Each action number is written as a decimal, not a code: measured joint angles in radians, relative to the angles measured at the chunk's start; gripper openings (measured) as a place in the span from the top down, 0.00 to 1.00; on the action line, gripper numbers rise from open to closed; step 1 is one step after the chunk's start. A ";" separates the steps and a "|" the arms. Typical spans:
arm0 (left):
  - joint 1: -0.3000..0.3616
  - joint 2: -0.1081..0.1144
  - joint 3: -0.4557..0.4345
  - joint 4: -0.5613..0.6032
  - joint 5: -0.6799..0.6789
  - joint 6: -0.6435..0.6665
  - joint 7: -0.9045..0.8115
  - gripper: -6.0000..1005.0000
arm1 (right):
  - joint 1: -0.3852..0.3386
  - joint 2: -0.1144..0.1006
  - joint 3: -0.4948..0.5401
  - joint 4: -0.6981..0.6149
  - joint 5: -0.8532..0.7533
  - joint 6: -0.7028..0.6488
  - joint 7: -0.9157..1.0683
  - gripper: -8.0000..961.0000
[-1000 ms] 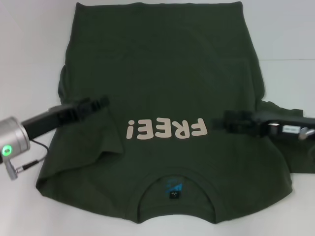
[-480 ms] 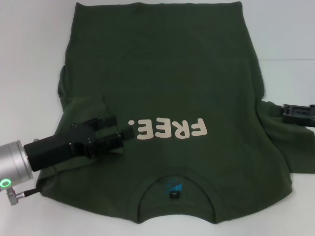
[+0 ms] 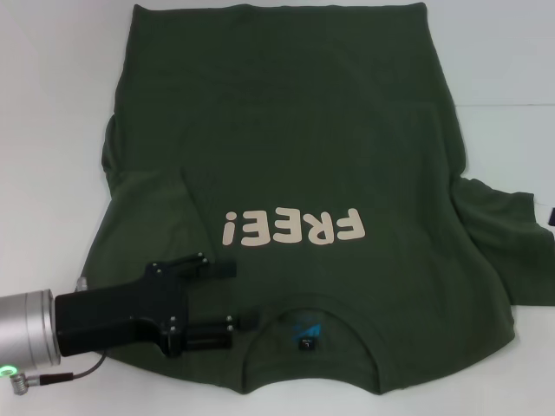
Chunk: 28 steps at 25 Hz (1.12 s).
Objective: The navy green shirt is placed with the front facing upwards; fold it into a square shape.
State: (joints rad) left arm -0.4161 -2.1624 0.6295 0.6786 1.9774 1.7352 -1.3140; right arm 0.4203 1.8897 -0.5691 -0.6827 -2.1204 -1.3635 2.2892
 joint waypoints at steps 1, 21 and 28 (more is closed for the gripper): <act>0.000 0.000 0.000 0.000 0.008 0.000 0.005 0.13 | -0.006 0.000 0.006 0.002 0.000 0.005 0.000 0.05; -0.013 0.004 0.002 0.013 0.065 -0.012 0.022 0.14 | 0.041 0.063 0.011 0.079 -0.023 0.196 -0.063 0.06; -0.013 0.004 0.002 0.013 0.067 -0.017 0.020 0.14 | 0.047 0.064 0.014 0.108 -0.020 0.226 -0.068 0.14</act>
State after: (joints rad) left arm -0.4295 -2.1583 0.6314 0.6919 2.0442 1.7186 -1.2943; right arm 0.4671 1.9539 -0.5546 -0.5745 -2.1407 -1.1380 2.2212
